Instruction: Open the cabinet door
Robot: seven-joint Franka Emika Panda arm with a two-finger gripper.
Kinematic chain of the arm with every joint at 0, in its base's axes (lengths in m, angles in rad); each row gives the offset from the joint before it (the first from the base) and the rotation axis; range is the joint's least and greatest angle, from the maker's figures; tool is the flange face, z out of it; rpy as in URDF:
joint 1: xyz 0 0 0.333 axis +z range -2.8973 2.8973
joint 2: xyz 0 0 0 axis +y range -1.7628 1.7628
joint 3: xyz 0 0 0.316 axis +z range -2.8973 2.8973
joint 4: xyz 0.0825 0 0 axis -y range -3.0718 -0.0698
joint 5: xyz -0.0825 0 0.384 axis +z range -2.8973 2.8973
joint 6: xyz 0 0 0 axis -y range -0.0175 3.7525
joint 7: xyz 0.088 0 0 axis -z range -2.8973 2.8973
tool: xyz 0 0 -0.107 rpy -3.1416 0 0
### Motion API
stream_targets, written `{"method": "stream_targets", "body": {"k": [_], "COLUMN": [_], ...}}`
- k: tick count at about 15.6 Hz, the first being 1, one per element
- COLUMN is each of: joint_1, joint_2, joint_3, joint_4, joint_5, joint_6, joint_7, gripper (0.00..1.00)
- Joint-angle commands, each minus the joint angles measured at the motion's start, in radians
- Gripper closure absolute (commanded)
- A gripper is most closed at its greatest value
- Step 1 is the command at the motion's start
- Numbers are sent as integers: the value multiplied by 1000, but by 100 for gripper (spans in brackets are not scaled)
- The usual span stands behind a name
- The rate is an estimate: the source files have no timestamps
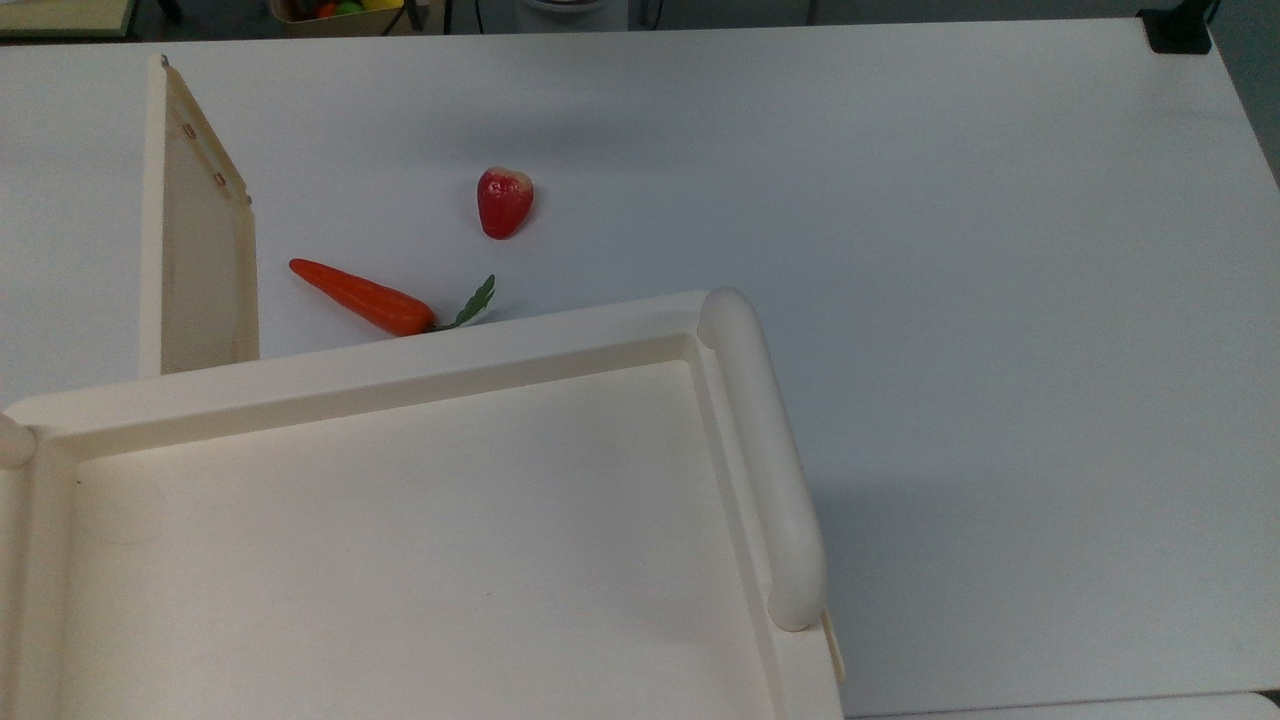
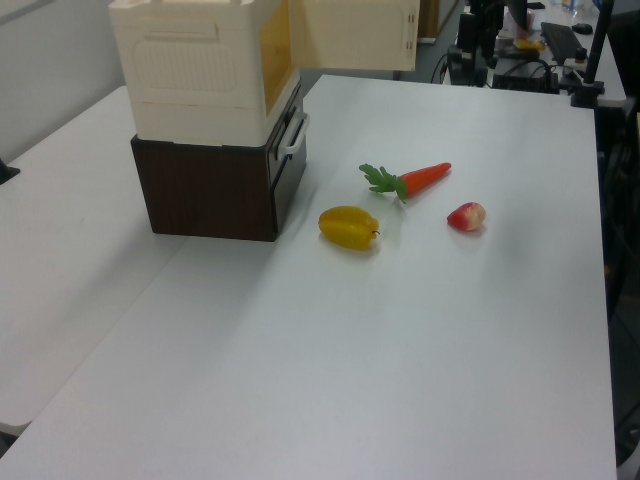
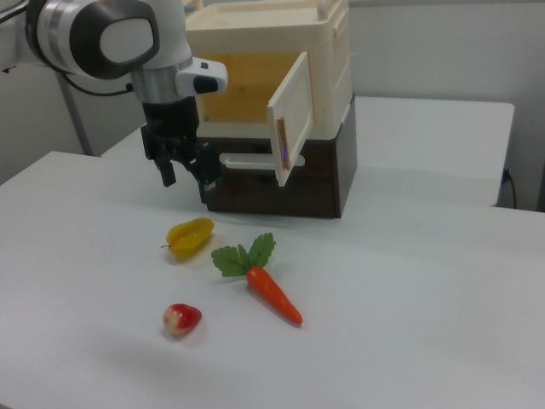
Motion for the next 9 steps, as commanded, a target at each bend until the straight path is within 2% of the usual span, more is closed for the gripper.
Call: {"method": "stream_targets", "body": {"k": [1,9], "joint_1": [-13,-5], "joint_2": [-30,-26], "joint_3": [9,8], "joint_4": [-24,-26], "joint_5": [-11,-11], "joint_6": [-12,-12], "joint_7": [-12,-10], "gripper": [0,0]}}
